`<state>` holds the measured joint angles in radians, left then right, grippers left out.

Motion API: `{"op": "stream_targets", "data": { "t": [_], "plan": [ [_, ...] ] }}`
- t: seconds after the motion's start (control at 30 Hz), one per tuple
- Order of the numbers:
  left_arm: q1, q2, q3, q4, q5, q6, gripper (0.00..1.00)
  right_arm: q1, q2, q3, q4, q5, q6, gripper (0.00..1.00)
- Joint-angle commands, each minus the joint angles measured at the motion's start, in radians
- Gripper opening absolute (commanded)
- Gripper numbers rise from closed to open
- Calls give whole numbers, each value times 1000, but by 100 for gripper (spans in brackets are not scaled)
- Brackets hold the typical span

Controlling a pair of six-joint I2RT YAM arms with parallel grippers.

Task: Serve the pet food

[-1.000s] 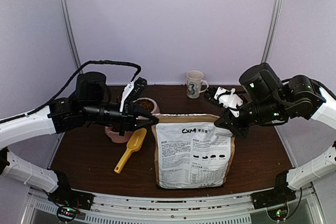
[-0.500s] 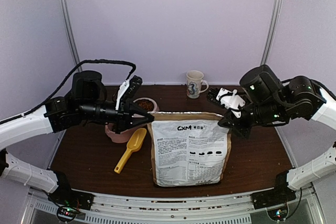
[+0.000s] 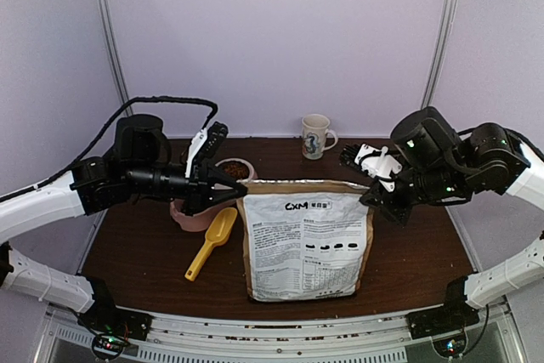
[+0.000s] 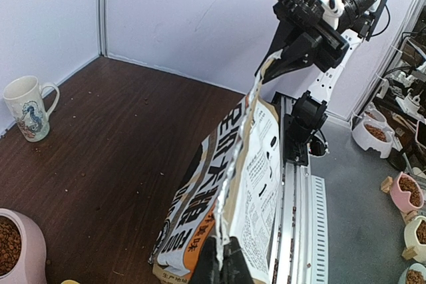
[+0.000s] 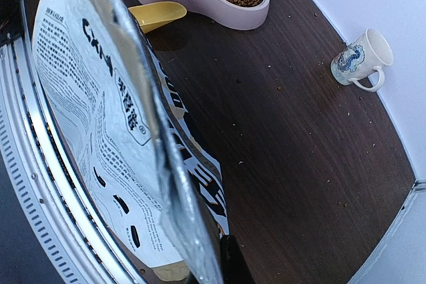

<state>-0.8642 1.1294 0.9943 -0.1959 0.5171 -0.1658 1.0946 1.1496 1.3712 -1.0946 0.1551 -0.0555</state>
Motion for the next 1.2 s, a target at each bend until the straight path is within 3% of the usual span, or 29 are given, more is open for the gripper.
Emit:
{"op": "stream_targets", "data": {
  "t": [0.0, 0.2, 0.3, 0.37, 0.47, 0.73, 0.87, 0.93, 1.0, 1.17],
  "plan": [
    [39, -57, 11, 72, -16, 10, 0, -27, -31, -12, -162, 128, 12, 0],
    [40, -59, 12, 70, -16, 11, 0, -26, -40, -4, -147, 111, 9, 0],
    [40, -59, 12, 67, -16, 10, 0, -27, -47, 3, -149, 112, 11, 10],
    [40, -58, 11, 65, -15, 10, 0, -28, -54, 5, -149, 109, 11, 11],
    [40, -54, 13, 66, -10, 9, 0, -28, -63, 3, -143, 93, 11, 0],
    [41, -44, 31, 47, -17, 9, 1, -28, -78, 0, -100, 53, 5, 0],
    [41, -42, 52, 24, -14, 4, 52, -27, -92, 8, -73, 19, 6, 41],
    [41, -46, 65, 16, -7, 0, 66, -28, -103, 15, -47, -15, 9, 58],
    [42, -53, 81, 13, -3, -8, 73, -28, -116, 24, -13, -51, 11, 74],
    [42, -24, 188, -63, -44, -29, 80, -28, -112, 87, 104, -148, 81, 86]
  ]
}}
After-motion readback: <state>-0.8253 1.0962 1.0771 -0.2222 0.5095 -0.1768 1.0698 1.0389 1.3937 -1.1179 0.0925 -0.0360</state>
